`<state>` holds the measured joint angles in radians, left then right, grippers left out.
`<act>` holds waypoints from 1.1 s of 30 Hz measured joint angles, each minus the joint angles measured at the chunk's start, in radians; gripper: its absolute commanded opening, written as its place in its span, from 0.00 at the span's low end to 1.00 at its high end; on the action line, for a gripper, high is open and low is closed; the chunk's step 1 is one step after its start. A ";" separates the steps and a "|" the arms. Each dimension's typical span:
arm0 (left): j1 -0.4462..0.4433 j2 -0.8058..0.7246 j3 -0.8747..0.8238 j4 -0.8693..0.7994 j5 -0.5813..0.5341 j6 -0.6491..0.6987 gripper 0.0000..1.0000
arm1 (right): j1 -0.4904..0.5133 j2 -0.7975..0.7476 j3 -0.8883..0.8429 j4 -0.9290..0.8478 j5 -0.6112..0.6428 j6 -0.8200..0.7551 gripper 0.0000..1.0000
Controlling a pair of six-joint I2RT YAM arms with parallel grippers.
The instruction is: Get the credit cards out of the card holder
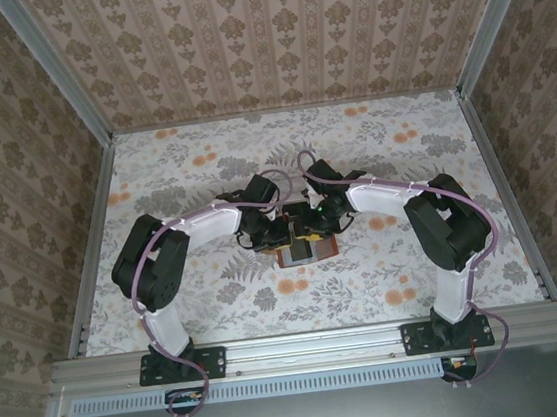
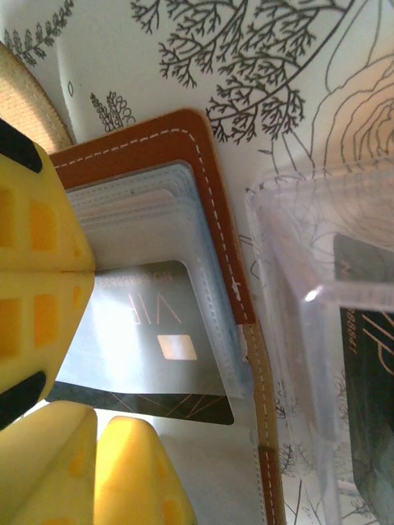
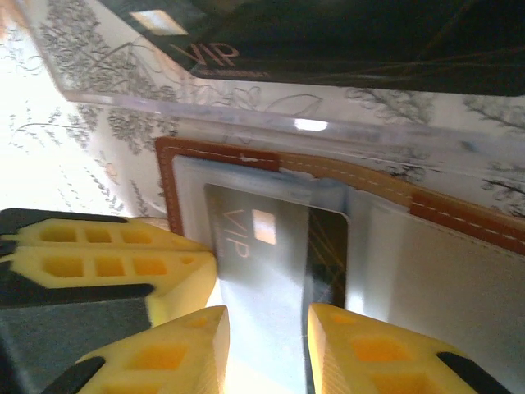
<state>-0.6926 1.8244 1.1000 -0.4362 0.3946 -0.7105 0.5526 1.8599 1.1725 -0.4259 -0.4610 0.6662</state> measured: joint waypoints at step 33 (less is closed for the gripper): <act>0.000 0.000 0.000 -0.010 -0.006 0.009 0.02 | -0.029 -0.013 -0.019 -0.027 0.035 -0.016 0.33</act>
<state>-0.6922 1.8244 1.1000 -0.4458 0.3885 -0.7017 0.5232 1.8473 1.1538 -0.4526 -0.4259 0.6502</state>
